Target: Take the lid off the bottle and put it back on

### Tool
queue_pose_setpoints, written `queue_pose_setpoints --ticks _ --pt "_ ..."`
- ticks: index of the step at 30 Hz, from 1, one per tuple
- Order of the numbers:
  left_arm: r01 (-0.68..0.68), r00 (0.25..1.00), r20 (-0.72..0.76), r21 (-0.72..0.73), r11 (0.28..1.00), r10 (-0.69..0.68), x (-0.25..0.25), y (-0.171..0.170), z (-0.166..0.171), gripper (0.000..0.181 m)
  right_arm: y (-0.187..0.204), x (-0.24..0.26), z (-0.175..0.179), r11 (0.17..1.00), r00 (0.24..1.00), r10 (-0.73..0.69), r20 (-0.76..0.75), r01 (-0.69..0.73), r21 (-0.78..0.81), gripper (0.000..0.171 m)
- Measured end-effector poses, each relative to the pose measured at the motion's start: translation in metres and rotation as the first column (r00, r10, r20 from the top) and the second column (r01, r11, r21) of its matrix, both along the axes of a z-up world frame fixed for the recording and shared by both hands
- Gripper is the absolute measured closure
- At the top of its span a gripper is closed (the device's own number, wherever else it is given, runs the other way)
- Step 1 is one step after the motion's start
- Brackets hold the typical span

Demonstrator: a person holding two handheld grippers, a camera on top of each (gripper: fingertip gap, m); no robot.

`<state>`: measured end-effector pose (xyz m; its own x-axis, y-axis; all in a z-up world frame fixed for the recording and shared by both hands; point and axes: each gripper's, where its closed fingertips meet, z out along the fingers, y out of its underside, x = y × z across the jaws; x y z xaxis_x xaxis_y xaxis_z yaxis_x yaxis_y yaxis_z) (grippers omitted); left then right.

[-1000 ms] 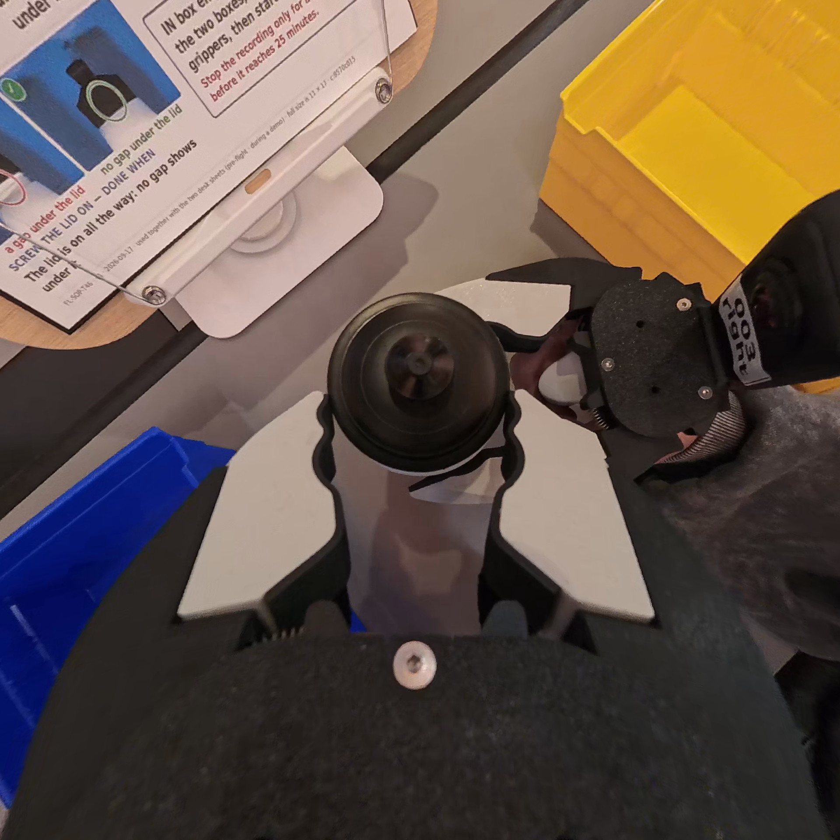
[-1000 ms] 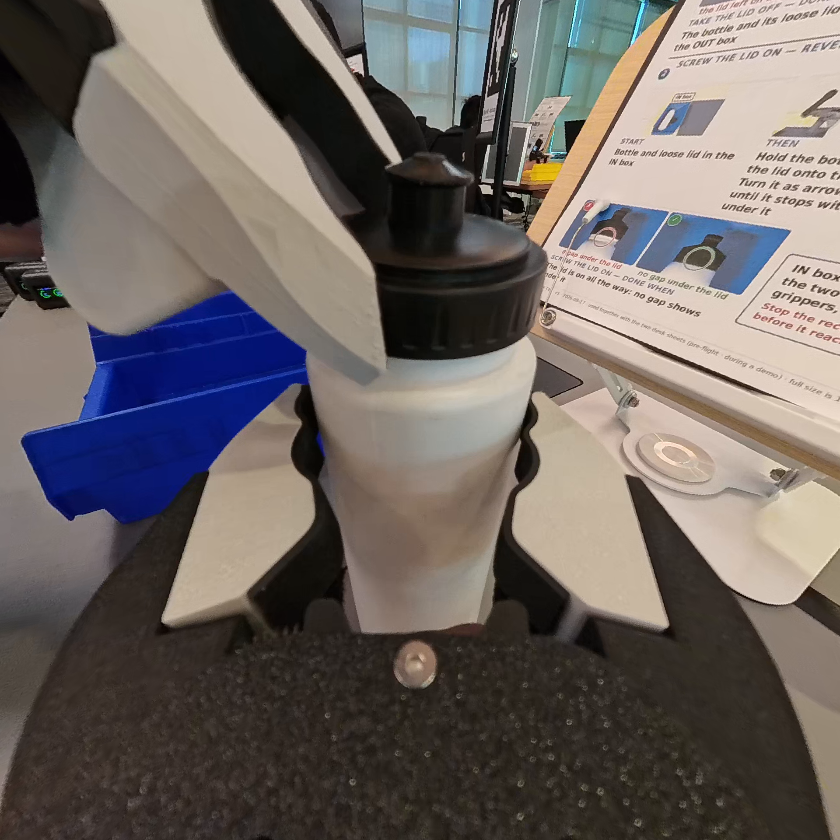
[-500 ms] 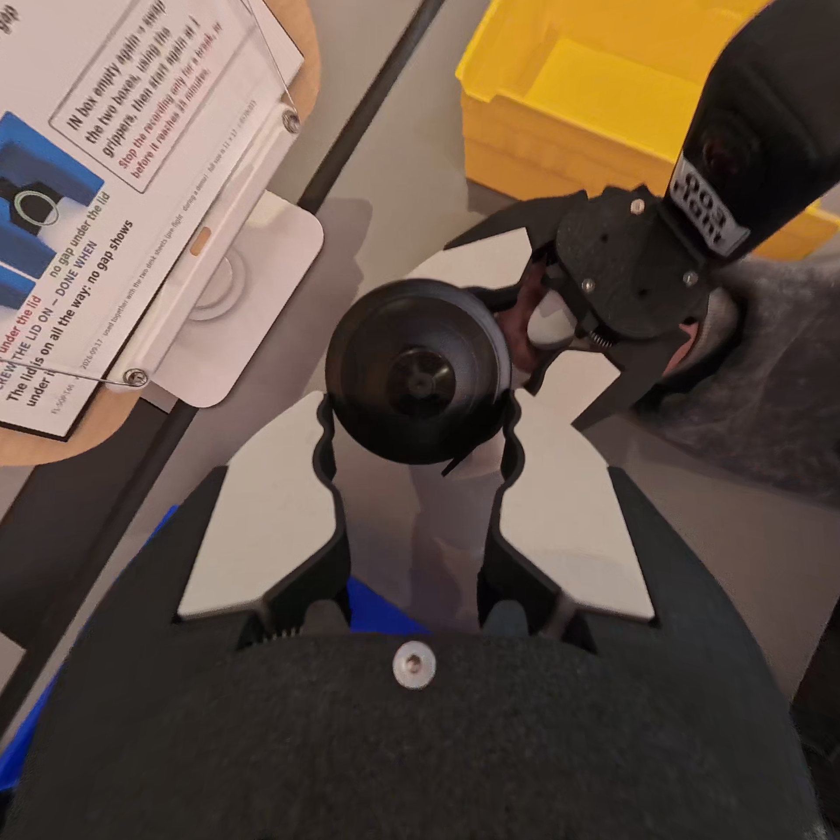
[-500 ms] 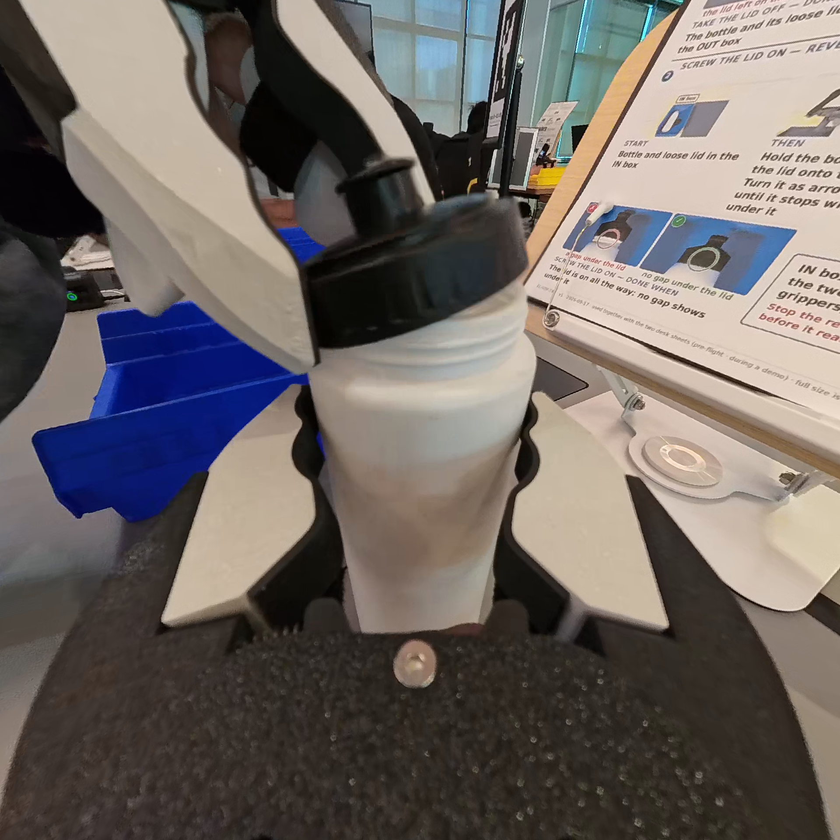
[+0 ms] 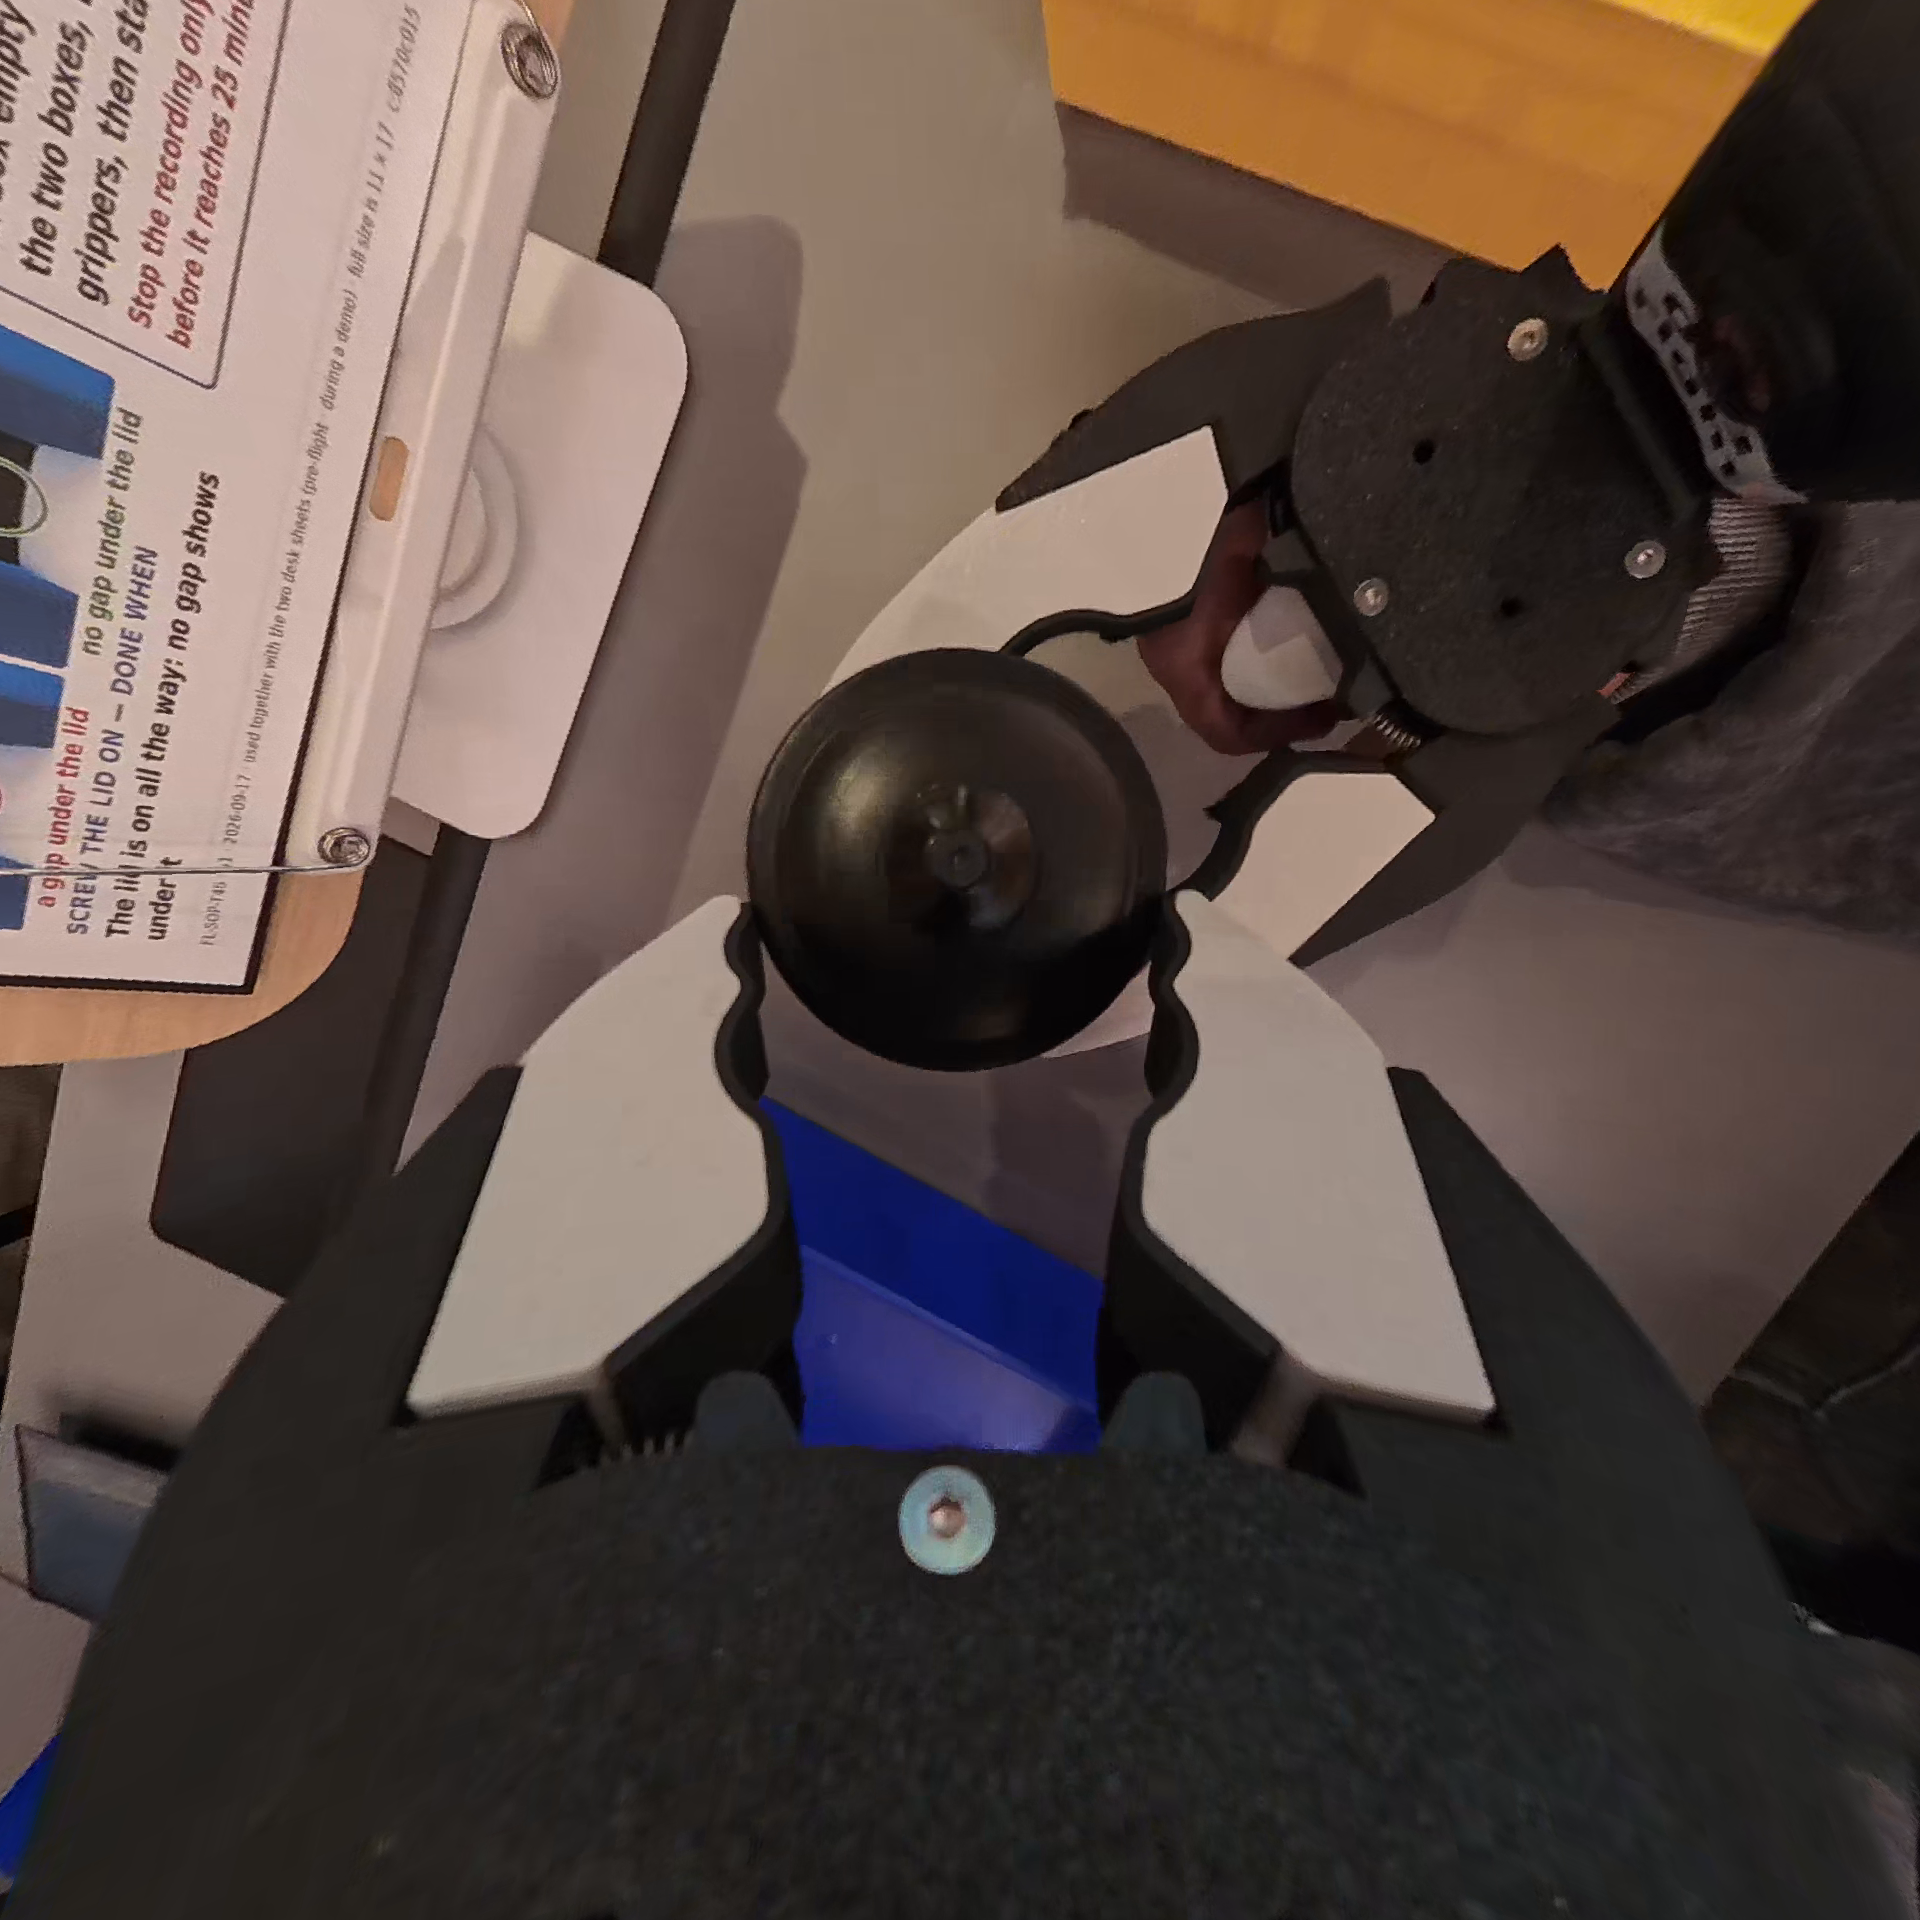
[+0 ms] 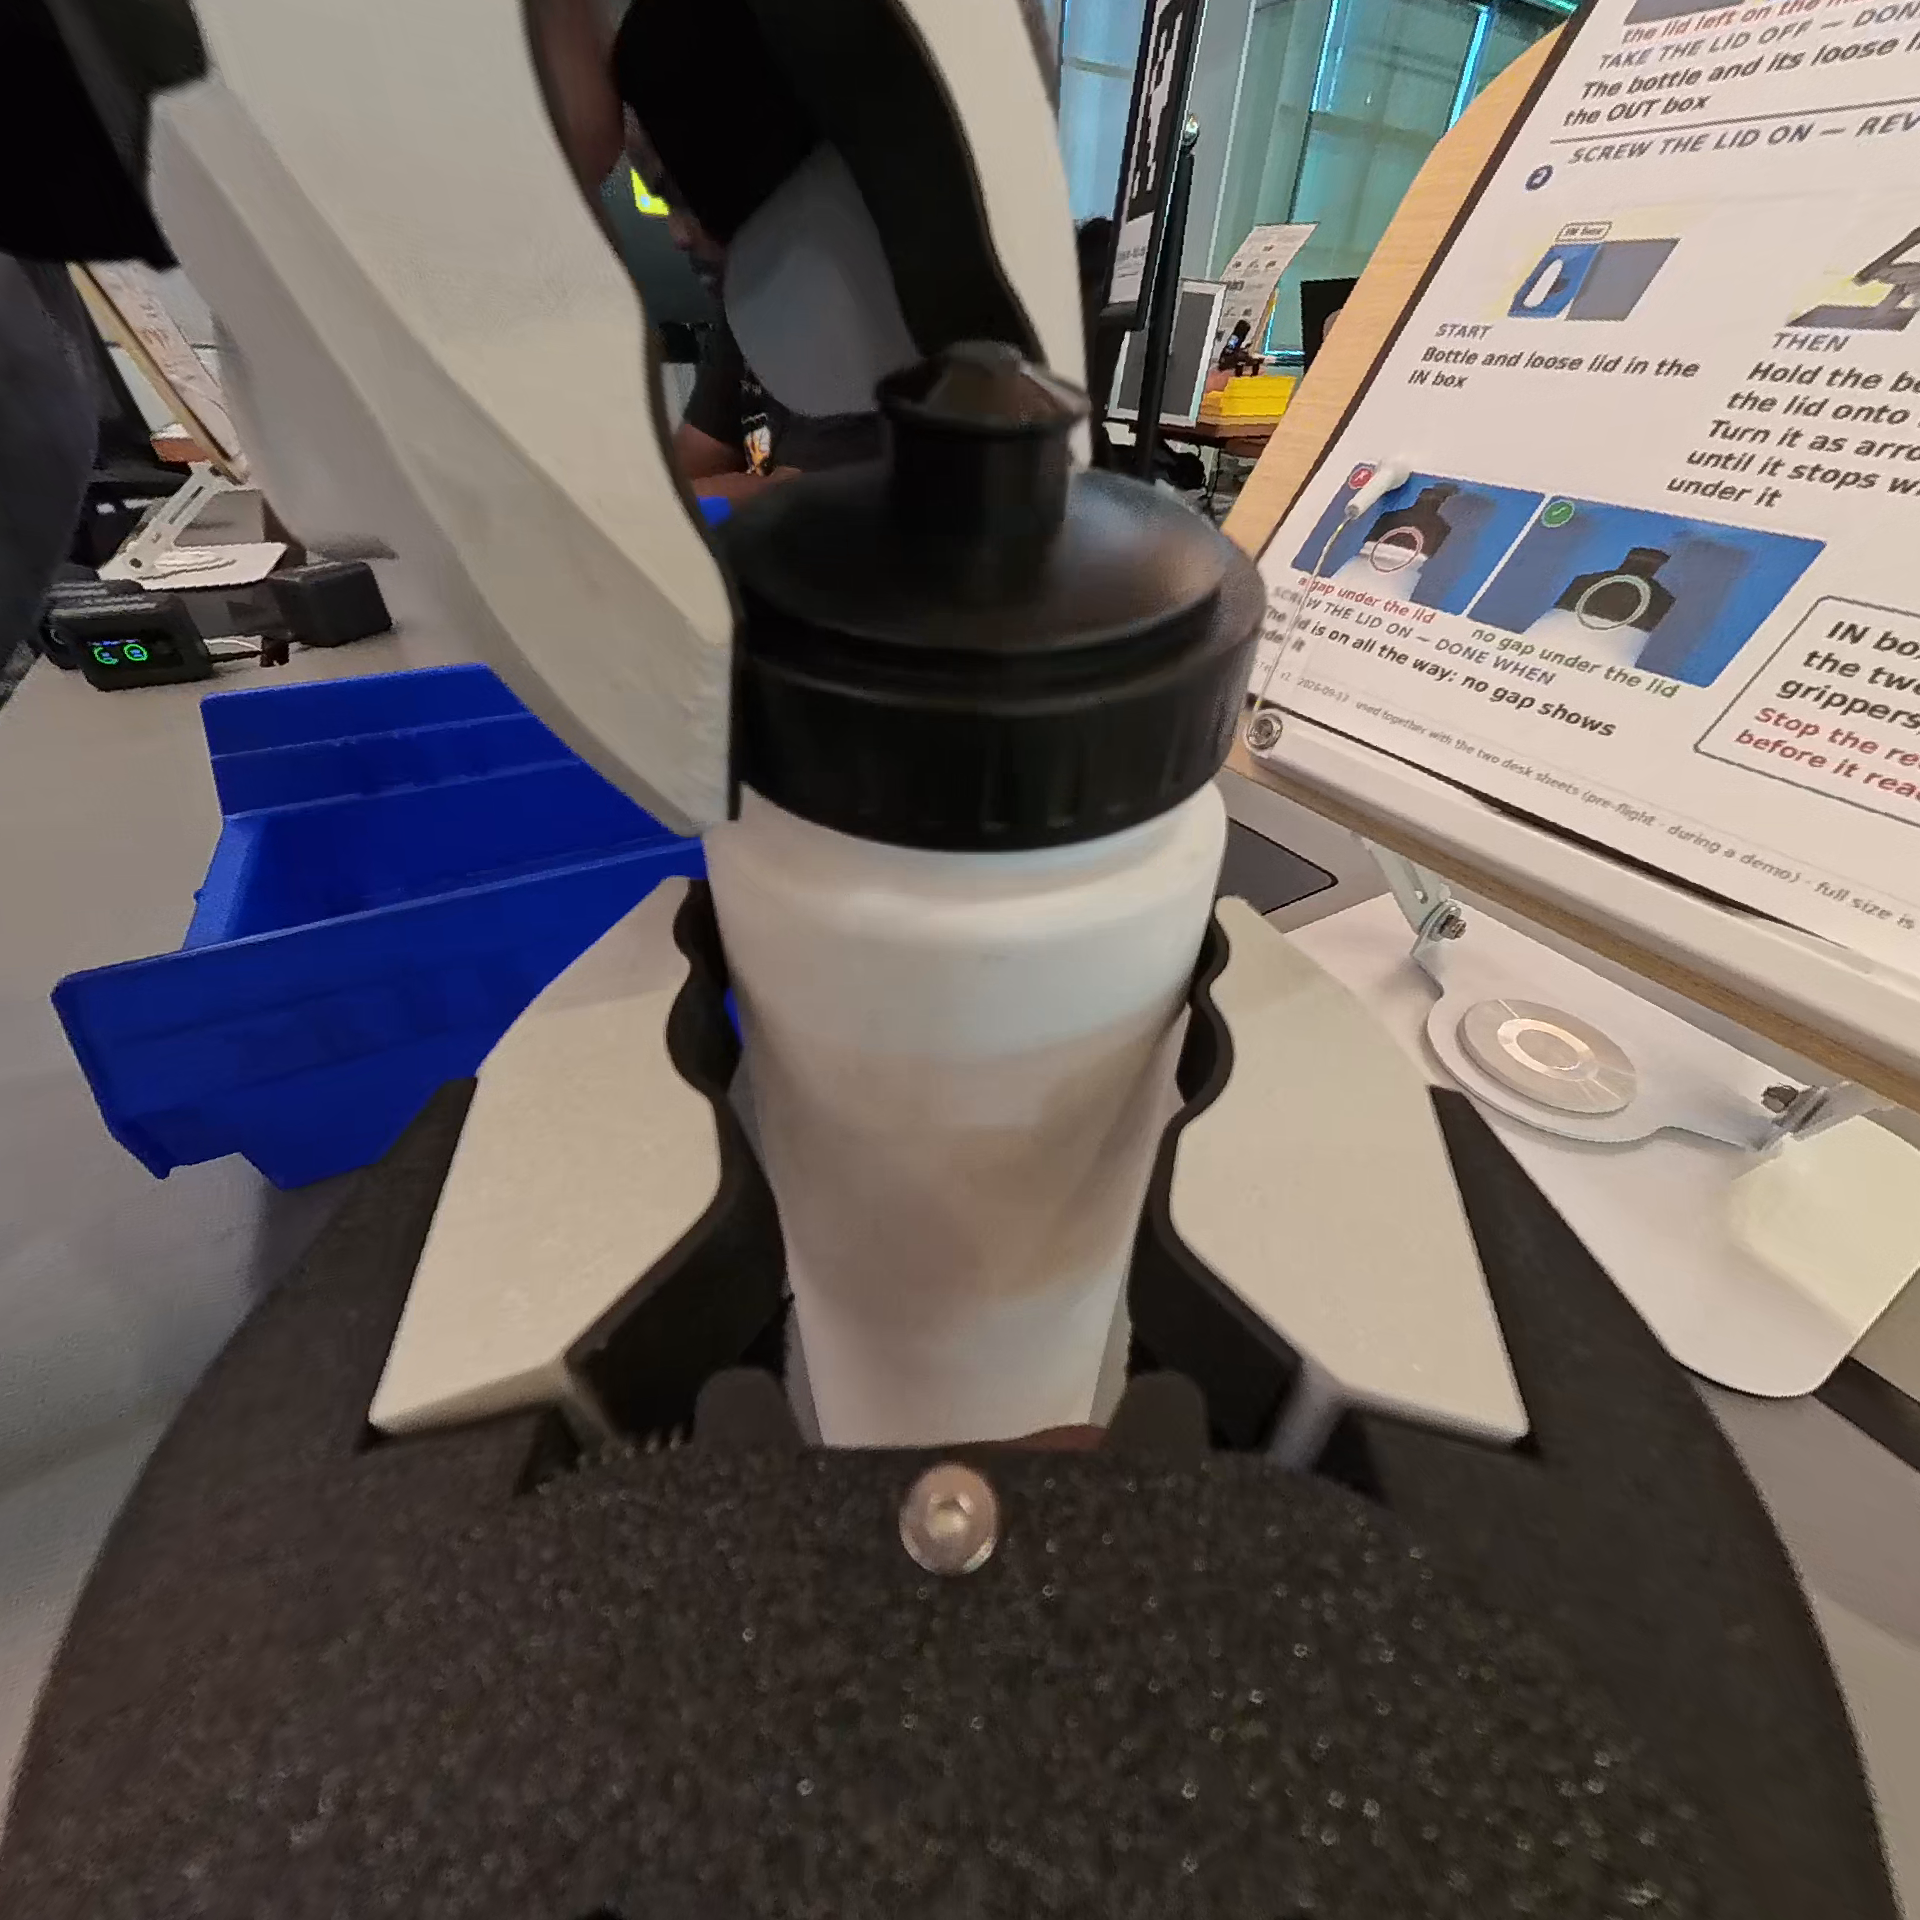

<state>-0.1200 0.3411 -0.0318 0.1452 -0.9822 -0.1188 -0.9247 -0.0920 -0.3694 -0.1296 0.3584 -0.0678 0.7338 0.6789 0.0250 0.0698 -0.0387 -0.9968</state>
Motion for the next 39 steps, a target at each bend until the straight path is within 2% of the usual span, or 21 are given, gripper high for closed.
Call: queue_pose_setpoints --ticks 11,15,22,23,24,25,29,31,36,39 --pt "0.002 0.982 -0.187 -0.108 0.994 -0.023 -0.009 -0.001 0.000 0.110 0.000 -0.001 0.000 1.000 1.000 -0.002 0.006 0.002 -0.002 0.086" --pt "-0.010 0.977 -0.213 -0.153 0.988 -0.023 -0.005 0.000 0.000 0.110 0.001 0.001 0.000 1.000 1.000 -0.003 -0.006 0.003 -0.008 0.086" --pt "-0.050 0.988 -0.150 -0.101 0.994 0.035 0.001 0.000 0.000 0.109 0.001 0.004 0.000 1.000 1.000 0.000 -0.021 0.000 -0.014 0.086" --pt "-0.055 0.988 -0.146 -0.088 0.995 0.041 0.000 0.000 0.000 0.105 0.001 0.003 0.000 1.000 1.000 0.000 -0.018 0.000 -0.013 0.086" --pt "-0.058 0.988 -0.149 -0.073 0.996 0.046 -0.003 0.000 0.001 0.091 0.001 0.002 0.000 1.000 1.000 0.000 -0.014 0.000 -0.012 0.086" --pt "-0.059 0.988 -0.148 -0.054 0.997 0.050 -0.005 0.002 0.003 0.084 0.001 0.002 0.000 1.000 1.000 -0.001 -0.012 0.000 -0.011 0.086" --pt "0.006 0.996 -0.089 -0.018 1.000 -0.008 0.002 0.004 0.023 0.092 0.001 0.002 0.000 1.000 1.000 -0.001 -0.011 0.000 -0.011 0.086" --pt "0.048 0.992 -0.116 0.041 0.998 -0.043 0.004 0.011 0.029 0.100 0.001 0.002 0.000 1.000 1.000 0.000 -0.011 0.000 -0.012 0.086" --pt "0.100 0.968 -0.236 0.034 0.994 -0.089 0.005 0.013 0.016 0.091 0.001 0.002 0.000 1.000 1.000 0.000 -0.010 0.000 -0.014 0.086" --pt "0.130 0.960 -0.253 0.014 0.991 -0.122 0.008 0.008 0.010 0.099 0.001 0.002 0.000 1.000 1.000 0.000 -0.011 0.000 -0.014 0.086"
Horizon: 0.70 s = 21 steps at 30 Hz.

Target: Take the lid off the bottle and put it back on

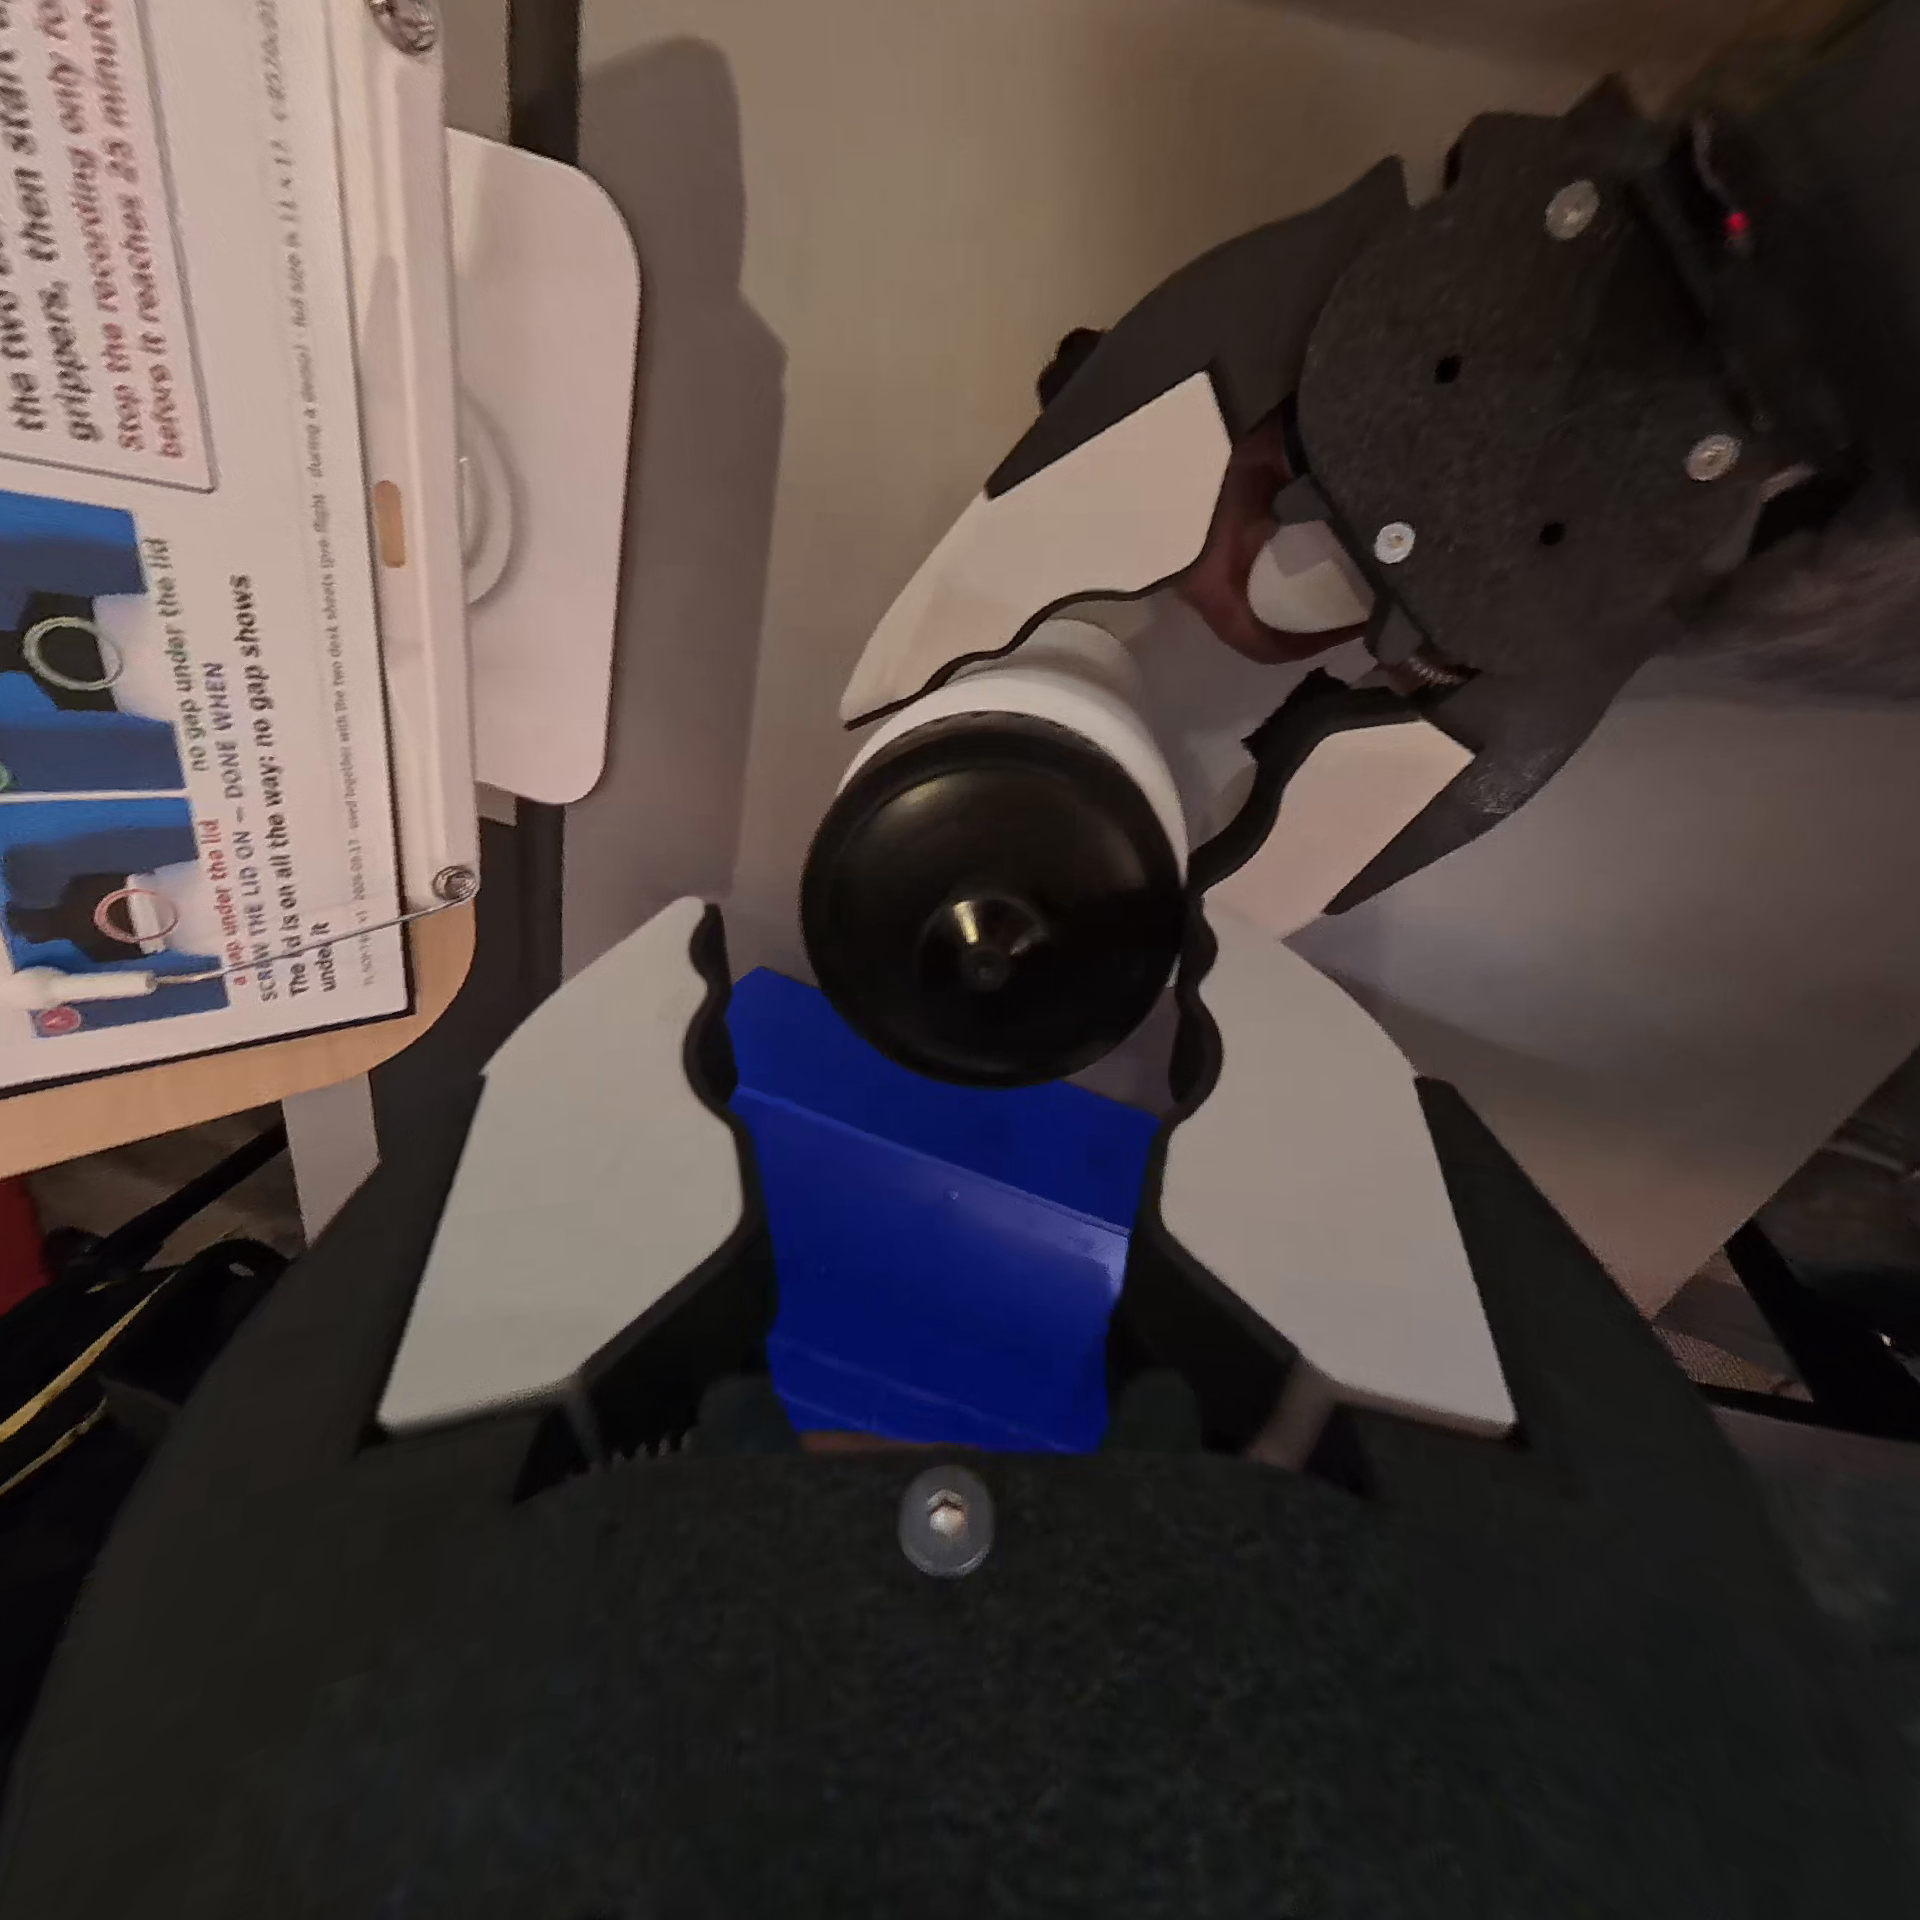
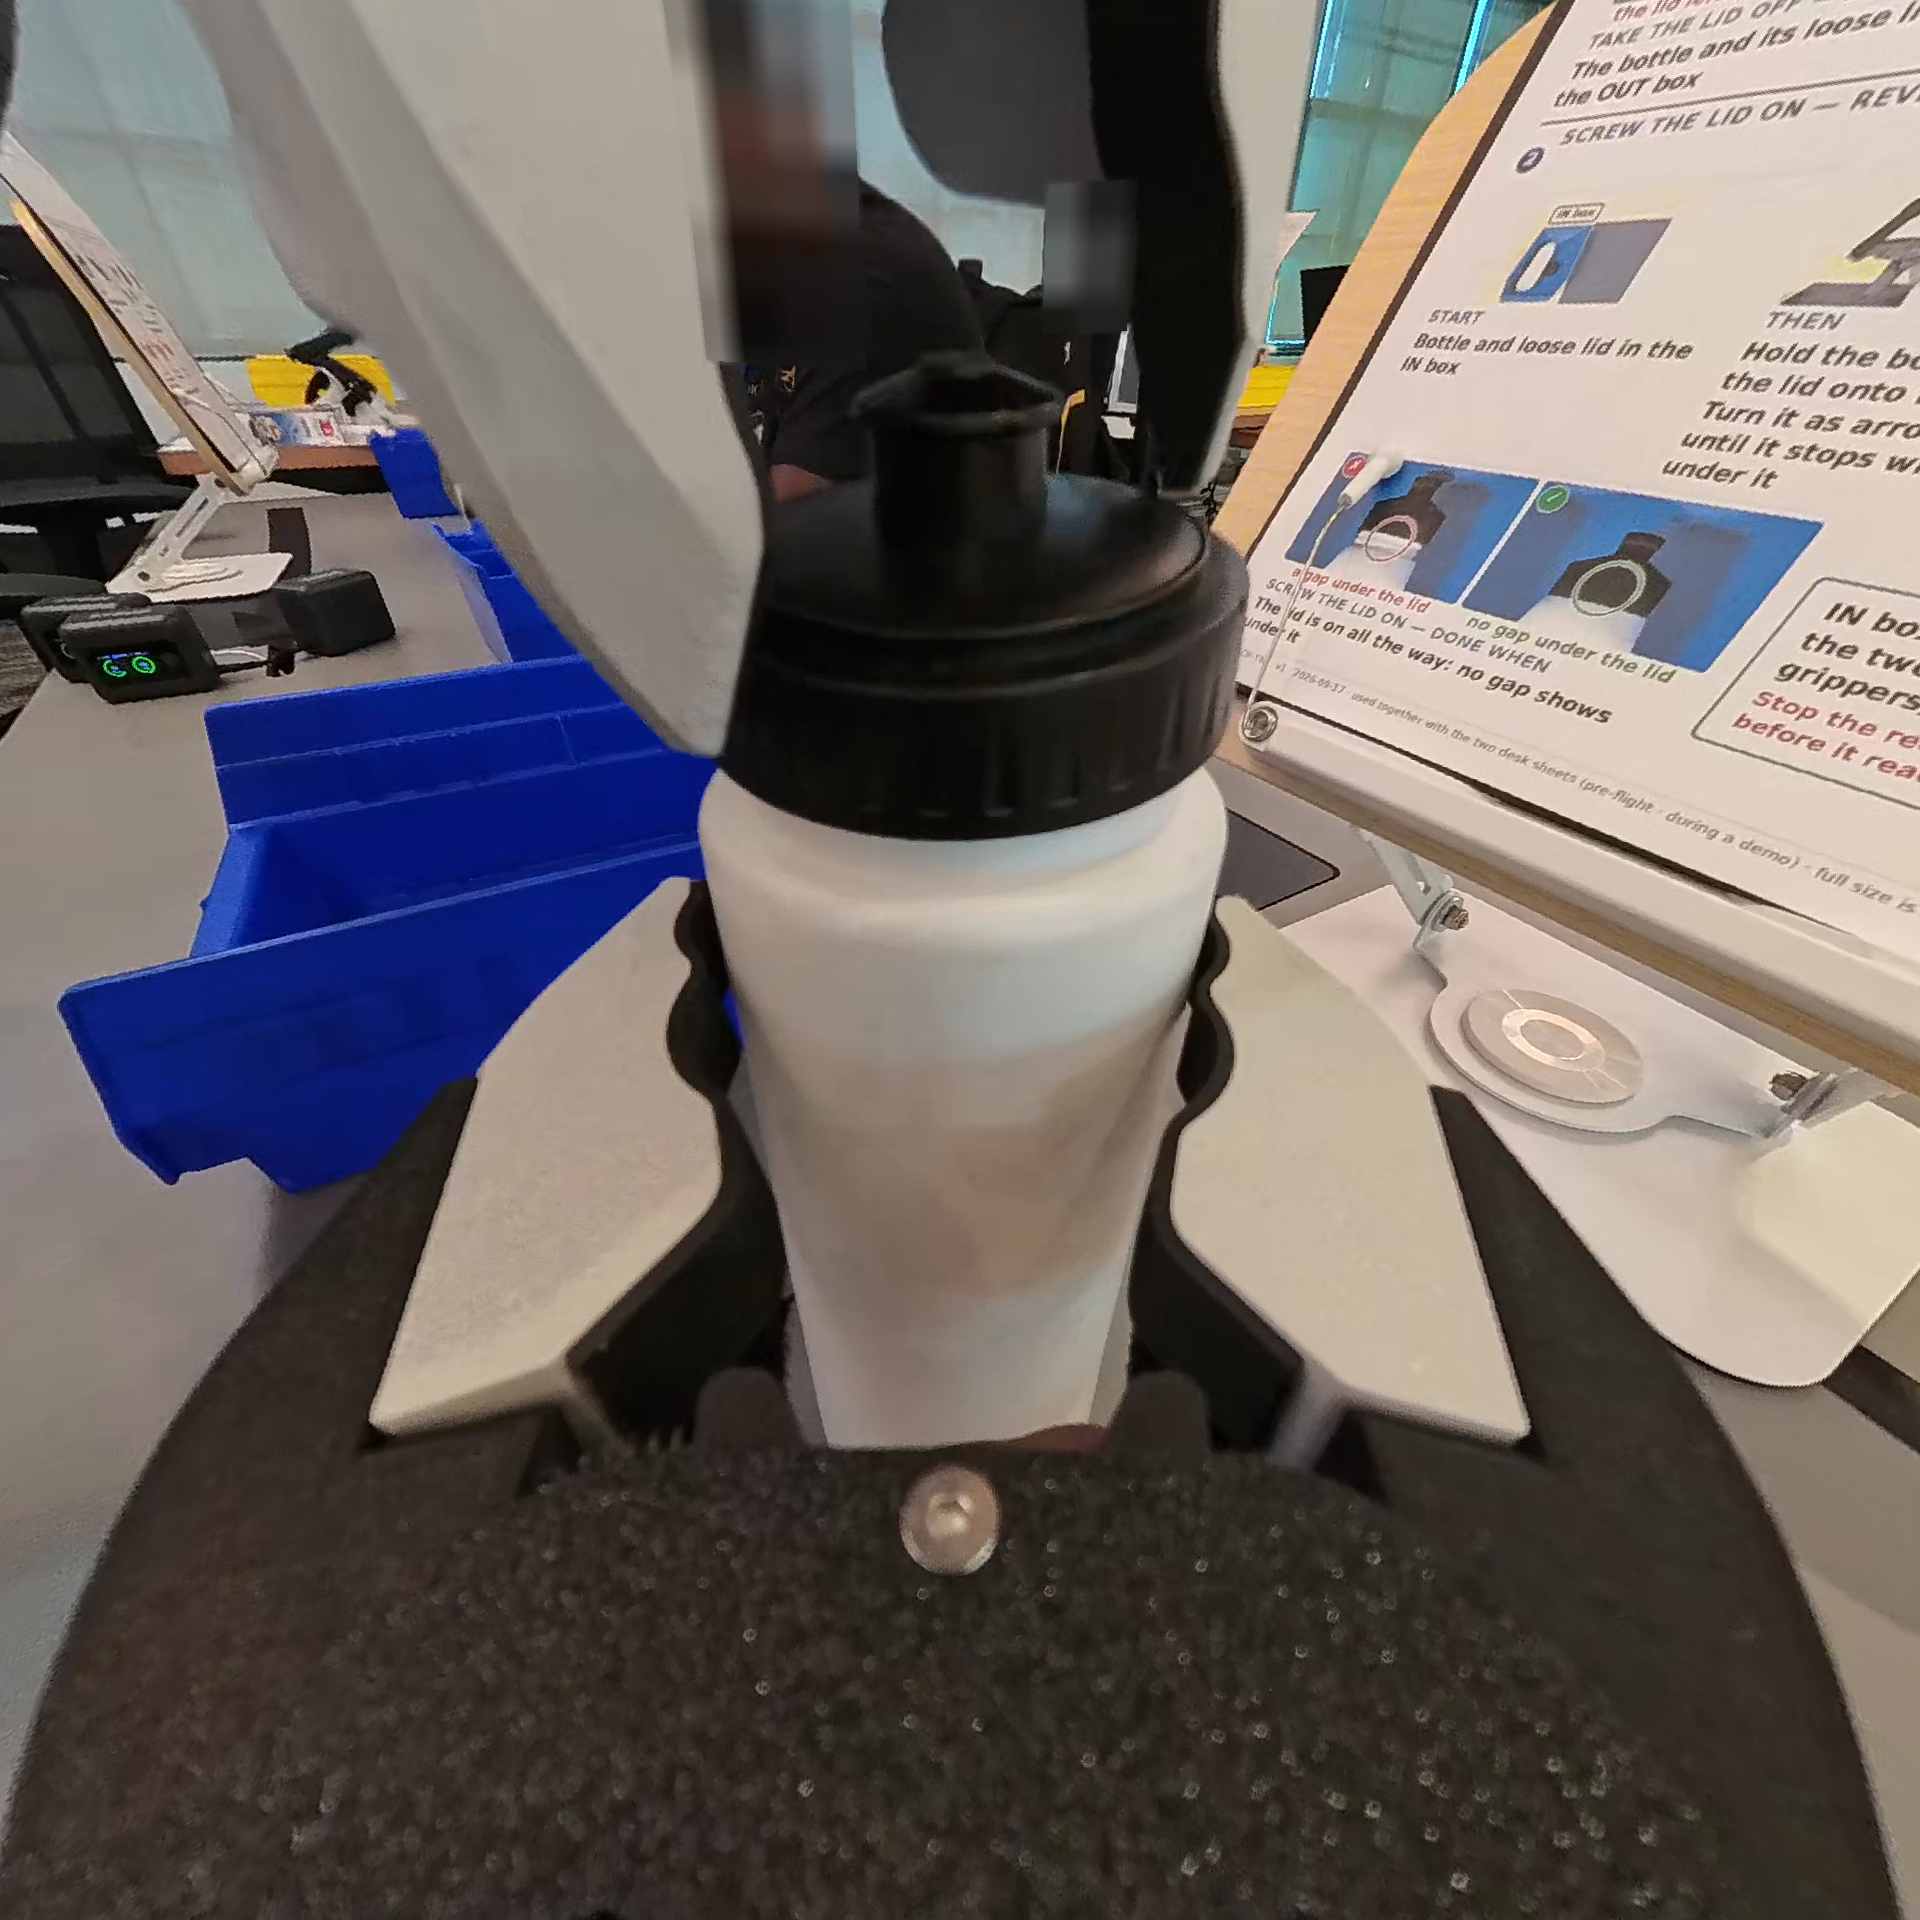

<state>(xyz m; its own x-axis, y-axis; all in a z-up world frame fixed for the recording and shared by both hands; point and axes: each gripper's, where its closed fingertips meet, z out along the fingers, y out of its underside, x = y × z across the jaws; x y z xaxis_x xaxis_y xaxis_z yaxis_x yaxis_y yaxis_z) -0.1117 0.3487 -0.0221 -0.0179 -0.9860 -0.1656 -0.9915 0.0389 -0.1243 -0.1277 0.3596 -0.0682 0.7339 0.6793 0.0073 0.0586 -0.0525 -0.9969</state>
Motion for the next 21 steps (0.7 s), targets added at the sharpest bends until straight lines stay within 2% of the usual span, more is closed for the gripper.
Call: queue_pose_setpoints --ticks 4,13,21 --pt "-0.005 1.000 -0.015 -0.039 0.999 0.004 0.000 -0.005 -0.002 0.112 0.000 0.000 0.000 1.000 1.000 0.000 0.000 0.000 0.000 0.086" --pt "-0.126 0.992 0.016 -0.109 0.986 0.128 -0.001 0.000 0.009 0.112 0.000 0.000 0.000 1.000 1.000 0.000 0.002 0.000 0.000 0.086" --pt "-0.231 0.971 0.029 -0.171 0.958 0.239 0.003 -0.005 0.000 0.112 0.000 -0.001 0.000 1.000 1.000 -0.001 0.002 0.001 0.000 0.086"
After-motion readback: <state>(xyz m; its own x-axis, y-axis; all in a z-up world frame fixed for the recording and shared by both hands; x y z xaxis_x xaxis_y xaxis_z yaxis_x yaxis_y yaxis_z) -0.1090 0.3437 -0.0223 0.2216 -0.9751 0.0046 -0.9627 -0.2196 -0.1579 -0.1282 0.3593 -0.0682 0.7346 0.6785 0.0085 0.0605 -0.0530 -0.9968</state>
